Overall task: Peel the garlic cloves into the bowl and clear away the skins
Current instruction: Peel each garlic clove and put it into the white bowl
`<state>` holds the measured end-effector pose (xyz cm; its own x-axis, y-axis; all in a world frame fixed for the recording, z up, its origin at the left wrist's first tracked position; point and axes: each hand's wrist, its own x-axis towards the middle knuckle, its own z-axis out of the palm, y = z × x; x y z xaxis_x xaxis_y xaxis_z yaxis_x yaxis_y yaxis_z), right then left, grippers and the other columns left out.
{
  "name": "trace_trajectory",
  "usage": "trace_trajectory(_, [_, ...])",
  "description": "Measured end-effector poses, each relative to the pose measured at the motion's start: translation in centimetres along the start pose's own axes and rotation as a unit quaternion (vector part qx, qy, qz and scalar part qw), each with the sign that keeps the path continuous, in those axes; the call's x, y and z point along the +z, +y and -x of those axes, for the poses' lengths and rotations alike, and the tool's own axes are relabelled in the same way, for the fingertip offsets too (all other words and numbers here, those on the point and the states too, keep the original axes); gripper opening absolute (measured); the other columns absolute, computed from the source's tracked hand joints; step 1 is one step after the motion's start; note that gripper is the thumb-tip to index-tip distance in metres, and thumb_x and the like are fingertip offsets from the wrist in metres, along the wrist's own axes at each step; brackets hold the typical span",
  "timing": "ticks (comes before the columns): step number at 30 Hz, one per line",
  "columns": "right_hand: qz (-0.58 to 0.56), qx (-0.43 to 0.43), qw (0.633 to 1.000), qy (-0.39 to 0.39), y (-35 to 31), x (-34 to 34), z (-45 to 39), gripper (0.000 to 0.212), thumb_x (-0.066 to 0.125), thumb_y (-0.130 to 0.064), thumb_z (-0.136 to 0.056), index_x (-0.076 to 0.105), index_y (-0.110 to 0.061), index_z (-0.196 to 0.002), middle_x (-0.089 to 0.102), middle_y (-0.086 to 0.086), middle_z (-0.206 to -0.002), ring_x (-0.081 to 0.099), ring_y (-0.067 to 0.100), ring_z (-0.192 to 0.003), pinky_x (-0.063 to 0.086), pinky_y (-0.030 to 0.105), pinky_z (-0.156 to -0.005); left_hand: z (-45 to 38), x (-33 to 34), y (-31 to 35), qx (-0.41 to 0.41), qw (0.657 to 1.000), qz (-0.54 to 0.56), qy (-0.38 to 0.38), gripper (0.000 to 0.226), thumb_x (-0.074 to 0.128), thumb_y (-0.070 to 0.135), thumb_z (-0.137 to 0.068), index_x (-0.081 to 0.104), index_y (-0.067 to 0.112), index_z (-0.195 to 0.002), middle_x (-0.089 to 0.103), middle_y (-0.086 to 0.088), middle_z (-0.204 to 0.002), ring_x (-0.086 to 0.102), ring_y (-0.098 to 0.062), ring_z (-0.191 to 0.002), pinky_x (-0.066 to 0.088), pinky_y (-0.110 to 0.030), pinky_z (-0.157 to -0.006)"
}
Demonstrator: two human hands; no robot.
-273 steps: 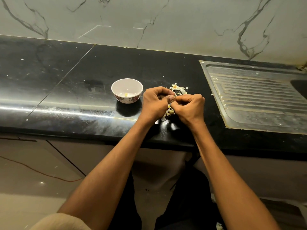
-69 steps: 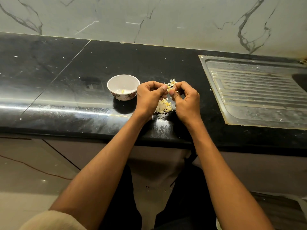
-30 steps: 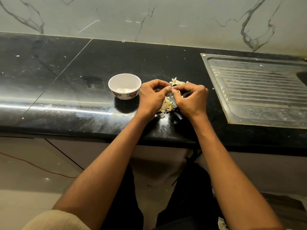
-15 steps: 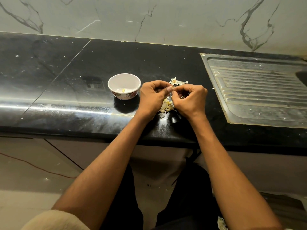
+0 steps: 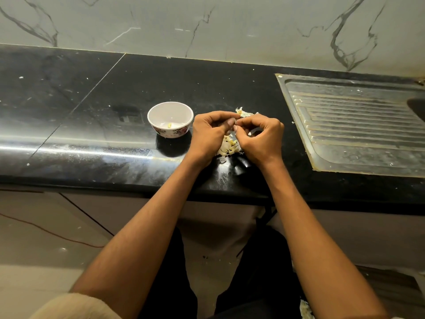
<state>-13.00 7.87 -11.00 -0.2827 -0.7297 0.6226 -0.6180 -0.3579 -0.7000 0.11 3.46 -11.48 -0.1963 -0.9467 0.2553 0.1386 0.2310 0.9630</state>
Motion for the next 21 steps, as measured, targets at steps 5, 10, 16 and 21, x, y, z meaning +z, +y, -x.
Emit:
trace_trajectory(5, [-0.067, 0.049, 0.996, 0.044, 0.18, 0.04, -0.32, 0.005, 0.084, -0.008, -0.078, 0.079, -0.008, -0.080, 0.074, -0.002, -0.075, 0.065, 0.004, -0.064, 0.050, 0.019, -0.061, -0.01, -0.06, 0.26, -0.006, 1.000, 0.006, 0.002, 0.012, 0.069, -0.004, -0.093, 0.071, 0.002, -0.103, 0.075, -0.012, -0.089, 0.069, -0.013, -0.070, 0.058, -0.023, -0.068])
trace_trajectory(10, [-0.125, 0.099, 0.987, 0.000, 0.39, -0.09, -0.65, 0.010, 0.085, -0.011, -0.081, 0.077, -0.011, -0.087, 0.075, 0.000, -0.085, 0.066, 0.007, -0.073, 0.055, 0.024, -0.070, 0.02, -0.16, 0.23, -0.004, 1.000, 0.017, -0.019, 0.013, 0.068, -0.005, -0.093, 0.064, -0.001, -0.104, 0.071, -0.015, -0.085, 0.067, -0.016, -0.067, 0.057, -0.028, -0.067])
trace_trajectory(16, [-0.149, 0.156, 0.975, -0.047, 0.55, 0.02, -0.78, 0.013, 0.084, -0.011, -0.084, 0.075, -0.019, -0.086, 0.064, 0.003, -0.082, 0.055, 0.016, -0.072, 0.053, 0.029, -0.066, -0.05, -0.13, 0.18, -0.001, 0.999, 0.024, -0.025, 0.013, 0.067, -0.006, -0.093, 0.061, 0.001, -0.102, 0.070, -0.011, -0.081, 0.066, -0.015, -0.066, 0.055, -0.027, -0.065])
trace_trajectory(21, [-0.178, 0.176, 0.966, -0.072, 0.63, -0.02, -0.74, 0.011, 0.081, -0.016, -0.086, 0.071, -0.017, -0.084, 0.059, 0.009, -0.075, 0.051, 0.025, -0.069, 0.049, 0.035, -0.059, -0.20, -0.29, -0.03, -0.004, 0.999, 0.015, -0.042, 0.005, 0.068, 0.000, -0.094, 0.065, 0.002, -0.098, 0.070, -0.010, -0.081, 0.066, -0.013, -0.067, 0.055, -0.027, -0.066])
